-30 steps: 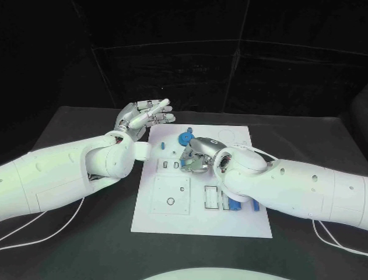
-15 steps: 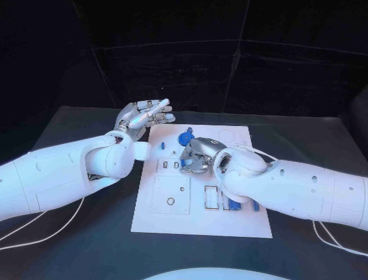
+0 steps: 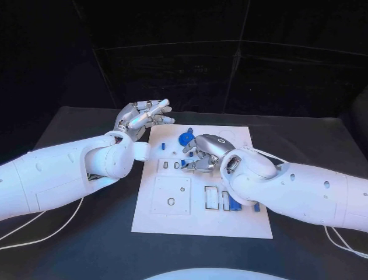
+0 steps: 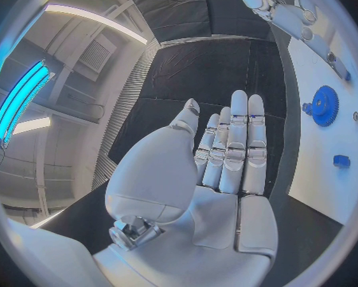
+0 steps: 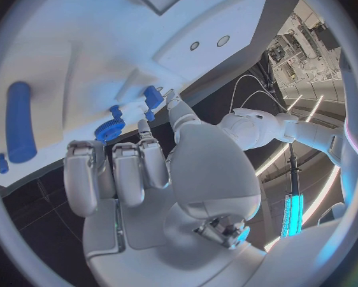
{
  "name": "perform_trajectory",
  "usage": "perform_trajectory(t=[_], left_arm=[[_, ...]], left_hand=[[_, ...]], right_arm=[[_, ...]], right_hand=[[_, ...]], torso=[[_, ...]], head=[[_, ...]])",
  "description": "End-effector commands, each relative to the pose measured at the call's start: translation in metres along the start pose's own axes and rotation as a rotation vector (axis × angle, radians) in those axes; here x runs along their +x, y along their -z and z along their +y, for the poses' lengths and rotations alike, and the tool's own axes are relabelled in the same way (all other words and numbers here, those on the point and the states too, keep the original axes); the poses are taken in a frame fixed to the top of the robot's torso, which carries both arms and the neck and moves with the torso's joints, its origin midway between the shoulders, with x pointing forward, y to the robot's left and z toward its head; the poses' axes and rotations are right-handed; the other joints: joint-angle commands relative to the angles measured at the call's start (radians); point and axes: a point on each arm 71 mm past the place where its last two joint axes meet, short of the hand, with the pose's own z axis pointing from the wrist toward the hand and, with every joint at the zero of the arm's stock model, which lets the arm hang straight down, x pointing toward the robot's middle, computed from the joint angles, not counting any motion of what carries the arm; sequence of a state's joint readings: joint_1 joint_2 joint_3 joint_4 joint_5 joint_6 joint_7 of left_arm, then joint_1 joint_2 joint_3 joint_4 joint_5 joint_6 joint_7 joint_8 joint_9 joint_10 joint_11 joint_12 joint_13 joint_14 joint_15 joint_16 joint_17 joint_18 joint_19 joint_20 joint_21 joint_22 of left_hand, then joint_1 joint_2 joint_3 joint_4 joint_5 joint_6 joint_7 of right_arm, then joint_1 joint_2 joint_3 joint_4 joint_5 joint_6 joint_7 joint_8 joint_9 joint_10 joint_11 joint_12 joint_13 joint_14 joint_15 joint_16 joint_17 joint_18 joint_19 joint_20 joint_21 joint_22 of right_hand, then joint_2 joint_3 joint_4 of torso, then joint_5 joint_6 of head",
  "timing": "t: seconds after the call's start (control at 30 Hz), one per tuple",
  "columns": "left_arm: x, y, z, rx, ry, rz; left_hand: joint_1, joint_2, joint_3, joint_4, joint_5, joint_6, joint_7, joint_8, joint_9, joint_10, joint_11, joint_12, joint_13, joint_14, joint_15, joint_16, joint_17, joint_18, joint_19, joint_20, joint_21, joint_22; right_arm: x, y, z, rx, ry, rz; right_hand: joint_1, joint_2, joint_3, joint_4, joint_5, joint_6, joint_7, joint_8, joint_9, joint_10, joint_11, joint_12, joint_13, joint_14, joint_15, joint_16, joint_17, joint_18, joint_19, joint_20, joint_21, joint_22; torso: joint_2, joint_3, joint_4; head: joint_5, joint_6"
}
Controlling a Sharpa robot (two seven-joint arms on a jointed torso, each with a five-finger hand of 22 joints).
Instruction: Assemble the parts on the task board
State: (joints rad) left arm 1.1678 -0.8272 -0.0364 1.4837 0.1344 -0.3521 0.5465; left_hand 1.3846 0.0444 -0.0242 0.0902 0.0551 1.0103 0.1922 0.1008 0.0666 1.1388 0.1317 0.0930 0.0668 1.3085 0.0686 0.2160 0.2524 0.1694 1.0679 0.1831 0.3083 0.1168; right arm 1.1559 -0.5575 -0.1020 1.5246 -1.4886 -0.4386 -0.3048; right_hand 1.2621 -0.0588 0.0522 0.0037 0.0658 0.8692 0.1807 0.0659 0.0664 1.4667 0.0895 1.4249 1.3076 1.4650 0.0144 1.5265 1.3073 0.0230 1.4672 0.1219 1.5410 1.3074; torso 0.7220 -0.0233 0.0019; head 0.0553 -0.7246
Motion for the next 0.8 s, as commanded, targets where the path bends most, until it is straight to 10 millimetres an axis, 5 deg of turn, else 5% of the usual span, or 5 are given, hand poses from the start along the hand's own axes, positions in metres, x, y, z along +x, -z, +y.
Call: perform_trajectory(t=[0.03,0.3,0.47,0.53,0.8], left_arm=[[0.001,0.000,-0.001,-0.006,-0.040,0.041],[-0.004,-0.004,-0.007,-0.076,-0.210,0.178],[-0.012,-0.011,-0.011,-0.231,-0.412,0.164],[-0.012,-0.013,-0.011,-0.296,-0.480,0.193],[-0.003,-0.015,-0.007,-0.567,-0.835,0.340]], left_hand=[[-0.008,0.003,-0.010,0.001,0.003,0.021,-0.007,0.003,0.002,0.033,-0.012,0.005,0.004,0.055,-0.018,0.029,0.034,0.016,0.039,-0.017,0.025,0.012],[-0.024,0.004,-0.026,0.020,0.005,0.089,-0.057,0.011,0.004,0.173,-0.067,0.028,0.020,0.198,-0.080,0.187,0.199,0.014,0.171,-0.079,0.135,0.068],[-0.003,0.007,-0.009,0.020,0.003,0.137,-0.092,0.019,0.015,0.280,-0.107,0.082,0.070,0.232,-0.118,0.918,0.864,0.012,0.263,-0.125,0.280,0.155],[-0.023,-0.003,-0.007,0.038,0.004,0.133,-0.096,0.019,0.020,0.280,-0.108,0.111,0.108,0.223,-0.117,1.014,0.957,0.006,0.257,-0.130,0.351,0.210],[-0.110,-0.007,-0.045,0.132,0.002,0.104,-0.099,0.073,0.058,0.247,-0.120,0.367,0.352,0.256,-0.122,1.330,1.290,-0.065,0.325,-0.134,0.859,0.816]], right_arm=[[-0.009,0.008,0.006,-0.121,-0.001,-0.072],[-0.050,0.027,-0.003,-0.240,-0.086,-0.115],[-0.091,0.035,-0.034,-0.174,-0.157,-0.122],[-0.104,0.039,-0.044,-0.150,-0.158,-0.136],[-0.139,0.052,-0.082,-0.030,-0.172,-0.182]], right_hand=[[0.009,-0.002,-0.006,0.000,0.006,-0.005,0.001,0.003,0.001,0.018,0.004,-0.003,0.144,0.082,0.005,-0.003,0.160,-0.003,0.043,0.008,-0.004,0.185],[0.040,0.019,-0.019,0.009,0.030,0.024,-0.007,0.020,0.007,0.006,-0.002,-0.021,0.129,0.074,0.000,-0.019,0.130,0.005,0.018,0.005,-0.018,0.153],[0.072,0.037,-0.025,0.002,0.070,0.059,-0.016,0.041,0.011,-0.009,-0.012,-0.044,0.111,0.065,-0.008,-0.039,0.094,0.016,-0.016,-0.002,-0.040,0.110],[0.074,0.038,-0.026,0.001,0.071,0.060,-0.017,0.042,0.011,-0.008,-0.012,-0.044,0.111,0.065,-0.009,-0.039,0.094,0.016,-0.016,-0.003,-0.040,0.110],[0.071,0.040,-0.032,0.006,0.077,0.062,-0.018,0.044,0.010,-0.006,-0.014,-0.041,0.113,0.064,-0.011,-0.041,0.091,0.016,-0.017,-0.005,-0.041,0.108]], torso=[[-0.001,0.0002,0.0004],[-0.003,0.0042,-0.0037],[-0.015,0.0078,-0.0024],[-0.018,0.0100,-0.0020],[-0.034,0.0199,-0.0071]], head=[[0.003,0.001],[0.008,0.004],[0.013,-0.004],[0.013,-0.007],[0.020,-0.017]])
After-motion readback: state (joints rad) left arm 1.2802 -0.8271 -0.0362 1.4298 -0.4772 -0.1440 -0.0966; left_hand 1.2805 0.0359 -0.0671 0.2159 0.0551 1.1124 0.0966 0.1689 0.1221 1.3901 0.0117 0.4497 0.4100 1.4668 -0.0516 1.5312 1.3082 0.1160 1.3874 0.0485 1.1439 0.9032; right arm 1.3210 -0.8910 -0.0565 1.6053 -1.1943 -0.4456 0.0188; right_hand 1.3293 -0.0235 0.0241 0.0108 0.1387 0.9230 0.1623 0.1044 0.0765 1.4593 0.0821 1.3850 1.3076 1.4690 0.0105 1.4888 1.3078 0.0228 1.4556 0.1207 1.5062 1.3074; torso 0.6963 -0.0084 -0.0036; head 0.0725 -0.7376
